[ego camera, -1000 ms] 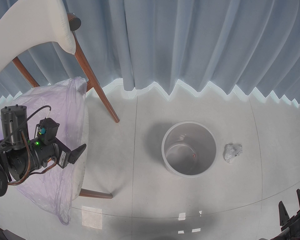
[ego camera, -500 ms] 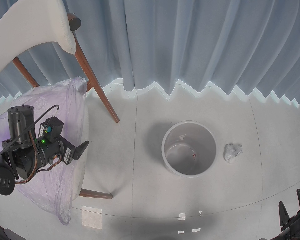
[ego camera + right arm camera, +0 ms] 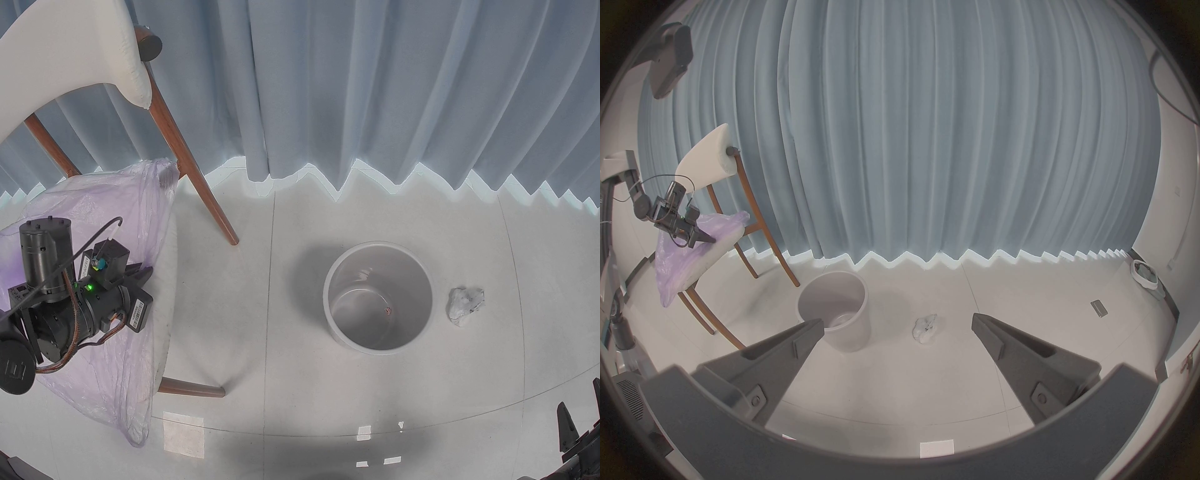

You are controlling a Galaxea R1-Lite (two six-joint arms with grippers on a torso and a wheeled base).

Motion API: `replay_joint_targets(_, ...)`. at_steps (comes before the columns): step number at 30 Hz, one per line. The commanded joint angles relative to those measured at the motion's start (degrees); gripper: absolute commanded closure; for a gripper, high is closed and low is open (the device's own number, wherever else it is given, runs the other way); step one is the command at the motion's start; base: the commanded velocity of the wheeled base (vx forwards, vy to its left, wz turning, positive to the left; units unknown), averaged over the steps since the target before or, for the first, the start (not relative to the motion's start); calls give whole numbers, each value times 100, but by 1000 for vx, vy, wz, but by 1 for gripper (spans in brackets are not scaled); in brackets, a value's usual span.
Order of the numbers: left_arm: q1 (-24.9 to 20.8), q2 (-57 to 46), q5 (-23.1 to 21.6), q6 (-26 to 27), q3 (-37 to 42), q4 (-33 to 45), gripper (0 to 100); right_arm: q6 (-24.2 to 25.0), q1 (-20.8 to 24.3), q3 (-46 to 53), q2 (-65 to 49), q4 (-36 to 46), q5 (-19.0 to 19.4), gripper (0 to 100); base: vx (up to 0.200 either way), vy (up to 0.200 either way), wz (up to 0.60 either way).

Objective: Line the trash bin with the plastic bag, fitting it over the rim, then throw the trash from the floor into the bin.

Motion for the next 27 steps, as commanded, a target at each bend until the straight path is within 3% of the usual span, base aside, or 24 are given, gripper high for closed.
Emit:
replay_joint_targets(1,6,-198,-4,4,-22,1,100,-2,0,57,-79,-1,1,0,0,0,0)
replay_joint_targets(7,-12,-655,-47,-49,48,28,100,-2,0,57,-79,-1,1,0,0,0,0)
replay_joint_targets(11,-73,-848,-206,-401,74,19,100,-2,0,57,-79,-1,1,0,0,0,0)
replay_joint_targets(17,-135,-839,-1621,-1077,-75,10,100,-2,0,57,-88,-1,1,0,0,0,0)
replay_joint_targets(27,-1401,-444,-1753,-1675,-848,1,100,-2,0,57,-79,-9,1,0,0,0,0)
